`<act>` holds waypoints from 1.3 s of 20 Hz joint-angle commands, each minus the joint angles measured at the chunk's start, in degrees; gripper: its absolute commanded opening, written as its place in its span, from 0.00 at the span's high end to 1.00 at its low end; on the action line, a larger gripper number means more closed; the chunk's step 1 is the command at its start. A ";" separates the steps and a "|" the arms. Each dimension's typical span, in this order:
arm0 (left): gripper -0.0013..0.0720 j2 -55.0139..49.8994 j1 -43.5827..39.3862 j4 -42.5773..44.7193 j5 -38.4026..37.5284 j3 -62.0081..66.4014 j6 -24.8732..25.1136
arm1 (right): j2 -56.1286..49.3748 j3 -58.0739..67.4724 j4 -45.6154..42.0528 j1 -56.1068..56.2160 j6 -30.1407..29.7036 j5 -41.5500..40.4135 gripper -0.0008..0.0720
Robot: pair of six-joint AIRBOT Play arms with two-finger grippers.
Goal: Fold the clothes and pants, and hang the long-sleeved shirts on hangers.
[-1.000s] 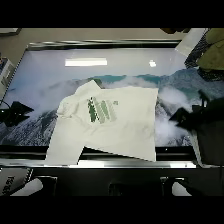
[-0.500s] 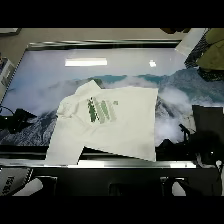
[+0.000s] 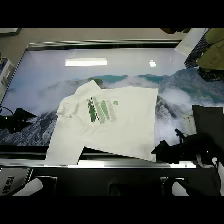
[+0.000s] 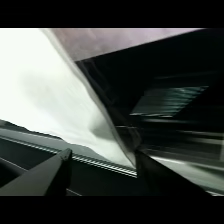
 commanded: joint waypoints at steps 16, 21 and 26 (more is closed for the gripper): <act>0.31 -4.92 -0.74 -7.61 1.44 -8.94 13.94 | 1.86 18.01 -8.66 10.97 11.80 2.93 0.94; 0.31 -8.26 -7.19 -7.45 1.42 -11.78 16.79 | 1.86 21.24 -10.78 10.97 14.56 3.93 0.94; 0.32 -9.84 -12.15 -7.48 1.29 -12.04 17.31 | 1.86 21.53 -10.64 10.97 15.61 4.24 0.94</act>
